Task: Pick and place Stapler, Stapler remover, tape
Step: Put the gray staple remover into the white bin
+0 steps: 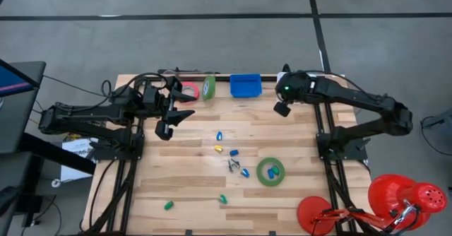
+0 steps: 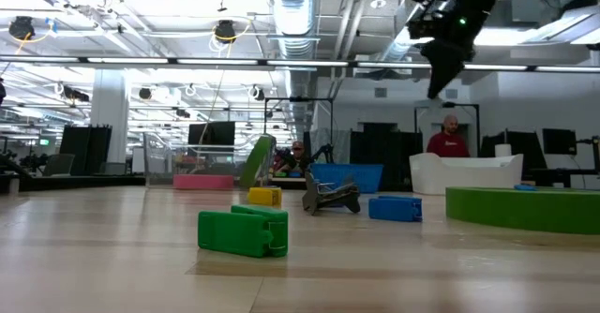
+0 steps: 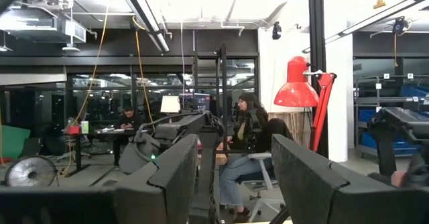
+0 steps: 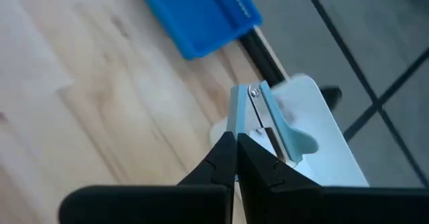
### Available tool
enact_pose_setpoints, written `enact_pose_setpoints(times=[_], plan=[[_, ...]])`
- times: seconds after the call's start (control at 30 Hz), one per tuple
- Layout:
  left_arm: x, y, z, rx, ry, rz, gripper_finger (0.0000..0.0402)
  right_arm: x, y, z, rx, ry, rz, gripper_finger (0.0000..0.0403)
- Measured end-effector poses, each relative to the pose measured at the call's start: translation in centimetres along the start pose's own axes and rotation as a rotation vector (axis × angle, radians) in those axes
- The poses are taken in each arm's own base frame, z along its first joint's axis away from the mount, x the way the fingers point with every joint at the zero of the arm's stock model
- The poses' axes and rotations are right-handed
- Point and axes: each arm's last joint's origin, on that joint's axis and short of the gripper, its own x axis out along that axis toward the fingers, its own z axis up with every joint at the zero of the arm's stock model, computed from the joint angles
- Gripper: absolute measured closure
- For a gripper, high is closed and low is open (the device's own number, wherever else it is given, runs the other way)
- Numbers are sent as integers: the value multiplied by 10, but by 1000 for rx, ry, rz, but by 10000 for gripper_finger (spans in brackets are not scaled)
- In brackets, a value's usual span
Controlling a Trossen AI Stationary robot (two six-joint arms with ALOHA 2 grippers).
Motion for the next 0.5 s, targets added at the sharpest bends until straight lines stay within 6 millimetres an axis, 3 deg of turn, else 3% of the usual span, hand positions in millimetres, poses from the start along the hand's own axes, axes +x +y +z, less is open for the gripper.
enact_pose_setpoints(times=[0.3, 0.5], plan=[[0, 0, 0, 0, 0, 0, 220, 8, -23, -25, 182, -7, -64, 403], [0, 0, 0, 0, 0, 0, 220, 12, -34, -29, 229, 2, -96, 403]])
